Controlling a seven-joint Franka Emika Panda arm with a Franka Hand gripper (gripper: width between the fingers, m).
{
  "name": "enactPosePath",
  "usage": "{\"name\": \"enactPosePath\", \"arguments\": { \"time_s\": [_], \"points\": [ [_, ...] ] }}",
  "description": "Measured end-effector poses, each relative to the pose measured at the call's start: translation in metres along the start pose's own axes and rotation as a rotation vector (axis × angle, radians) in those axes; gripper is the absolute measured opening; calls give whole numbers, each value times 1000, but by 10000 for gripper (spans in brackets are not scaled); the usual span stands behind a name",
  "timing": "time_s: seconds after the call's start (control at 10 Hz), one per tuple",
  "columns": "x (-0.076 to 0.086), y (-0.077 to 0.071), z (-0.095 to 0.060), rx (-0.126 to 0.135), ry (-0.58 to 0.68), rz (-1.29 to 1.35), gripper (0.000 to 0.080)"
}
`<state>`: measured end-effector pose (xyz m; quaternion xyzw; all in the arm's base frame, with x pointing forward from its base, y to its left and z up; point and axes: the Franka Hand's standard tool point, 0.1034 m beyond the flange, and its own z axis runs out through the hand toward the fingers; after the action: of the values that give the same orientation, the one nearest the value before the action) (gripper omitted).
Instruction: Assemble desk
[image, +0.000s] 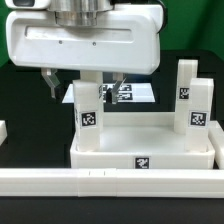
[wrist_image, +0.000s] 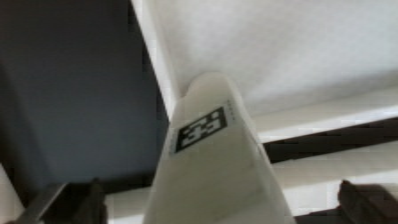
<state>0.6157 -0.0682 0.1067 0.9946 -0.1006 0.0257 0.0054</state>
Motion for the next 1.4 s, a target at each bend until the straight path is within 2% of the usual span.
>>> {"name": "enactPosePath", "arguments": {
  "time_s": [0.3,0.6,0.8,0.9,1.2,1.4],
  "points": [
    [1,-2,-3,1,4,-130,648],
    [1,0,-3,-18,-1,-323,648],
    [0,1,-2,-20,-2,-323,390],
    [1,1,-2,-20,-2,-323,289],
    [0,1,-2,-20,-2,-262,289],
    [1,5,-3,-19,-8,-97,289]
  ]
}}
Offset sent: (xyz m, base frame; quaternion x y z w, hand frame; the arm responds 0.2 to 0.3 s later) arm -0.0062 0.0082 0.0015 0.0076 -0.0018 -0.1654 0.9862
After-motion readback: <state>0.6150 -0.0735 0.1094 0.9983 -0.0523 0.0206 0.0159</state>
